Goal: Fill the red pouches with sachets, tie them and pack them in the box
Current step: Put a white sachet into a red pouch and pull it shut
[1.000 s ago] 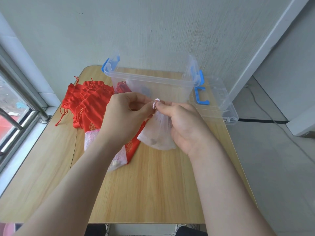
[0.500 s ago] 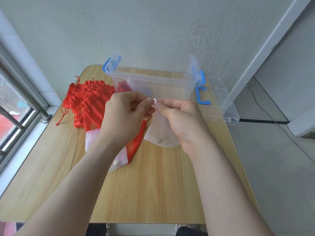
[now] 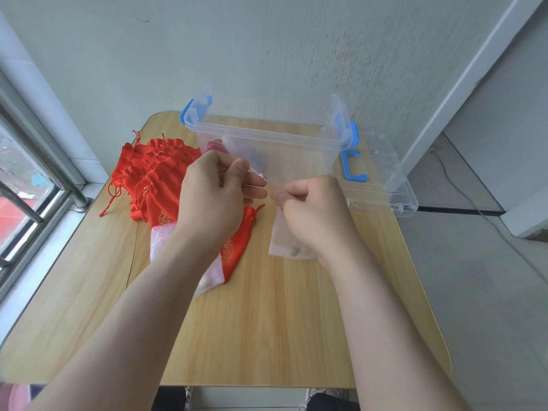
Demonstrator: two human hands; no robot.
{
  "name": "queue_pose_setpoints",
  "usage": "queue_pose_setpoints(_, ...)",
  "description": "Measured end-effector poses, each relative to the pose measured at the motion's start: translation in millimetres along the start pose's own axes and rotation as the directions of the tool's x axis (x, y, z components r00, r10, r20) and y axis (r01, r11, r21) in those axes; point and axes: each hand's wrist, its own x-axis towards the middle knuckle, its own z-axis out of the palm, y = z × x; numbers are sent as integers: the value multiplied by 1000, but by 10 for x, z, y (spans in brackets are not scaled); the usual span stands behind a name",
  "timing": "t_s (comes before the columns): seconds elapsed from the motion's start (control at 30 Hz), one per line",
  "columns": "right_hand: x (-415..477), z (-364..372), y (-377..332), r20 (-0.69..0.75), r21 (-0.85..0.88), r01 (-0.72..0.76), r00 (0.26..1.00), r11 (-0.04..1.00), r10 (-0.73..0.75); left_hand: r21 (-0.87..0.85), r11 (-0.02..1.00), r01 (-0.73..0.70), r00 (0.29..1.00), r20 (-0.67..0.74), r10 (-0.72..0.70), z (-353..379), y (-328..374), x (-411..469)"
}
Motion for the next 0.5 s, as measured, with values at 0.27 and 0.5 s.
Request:
queue_pose_setpoints(0.27,-57,54,-8,54,-186,223,975,957,-217,-132,991,1,997,-79,-12,-37,9,47)
queue_pose_setpoints(0.5,30,88,10,-81,-151,282,952,947,-296,-137,990,-14,992,-122,-3,-157,-3,121)
